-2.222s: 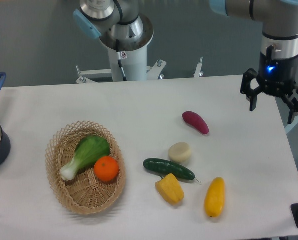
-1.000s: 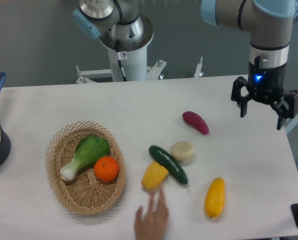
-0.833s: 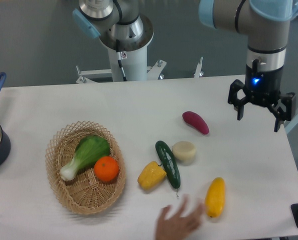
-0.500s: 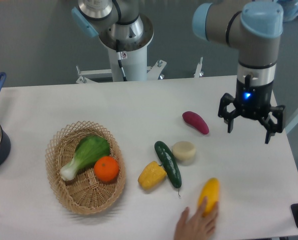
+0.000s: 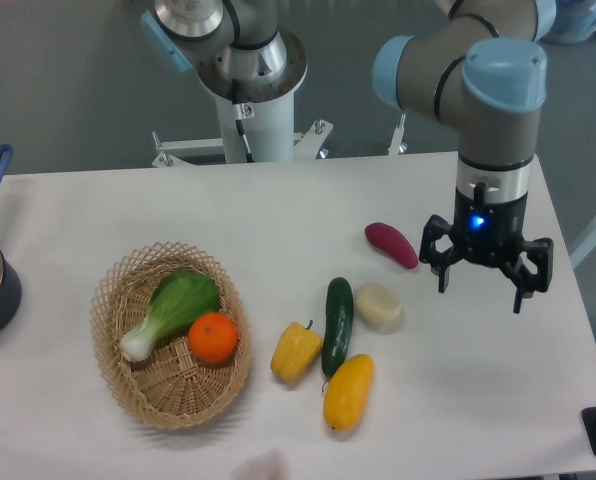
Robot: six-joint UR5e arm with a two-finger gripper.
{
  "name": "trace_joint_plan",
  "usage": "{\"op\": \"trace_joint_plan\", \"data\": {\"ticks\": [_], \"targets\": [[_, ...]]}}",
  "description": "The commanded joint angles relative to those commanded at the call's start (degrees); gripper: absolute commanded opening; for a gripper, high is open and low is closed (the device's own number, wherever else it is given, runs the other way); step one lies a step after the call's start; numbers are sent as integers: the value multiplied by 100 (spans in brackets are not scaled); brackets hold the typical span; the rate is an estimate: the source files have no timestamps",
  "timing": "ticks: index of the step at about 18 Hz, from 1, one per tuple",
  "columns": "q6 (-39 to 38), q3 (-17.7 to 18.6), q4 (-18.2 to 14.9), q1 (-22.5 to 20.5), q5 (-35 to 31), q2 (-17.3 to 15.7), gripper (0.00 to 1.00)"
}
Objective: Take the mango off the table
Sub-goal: 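Move the open gripper down over the yellow mango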
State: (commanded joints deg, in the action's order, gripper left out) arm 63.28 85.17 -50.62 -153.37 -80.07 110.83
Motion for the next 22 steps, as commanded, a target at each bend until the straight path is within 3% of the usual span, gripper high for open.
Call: {"op": "trace_joint_plan", "data": {"ticks": [5, 10, 19, 22], "targets": [[-1412, 79, -17, 369, 52, 307, 100], [-2091, -52, -9, 572, 105, 913, 100], [-2180, -62, 26, 712, 308, 1327, 100], [-2136, -27, 350, 774, 281, 1415, 100]]}}
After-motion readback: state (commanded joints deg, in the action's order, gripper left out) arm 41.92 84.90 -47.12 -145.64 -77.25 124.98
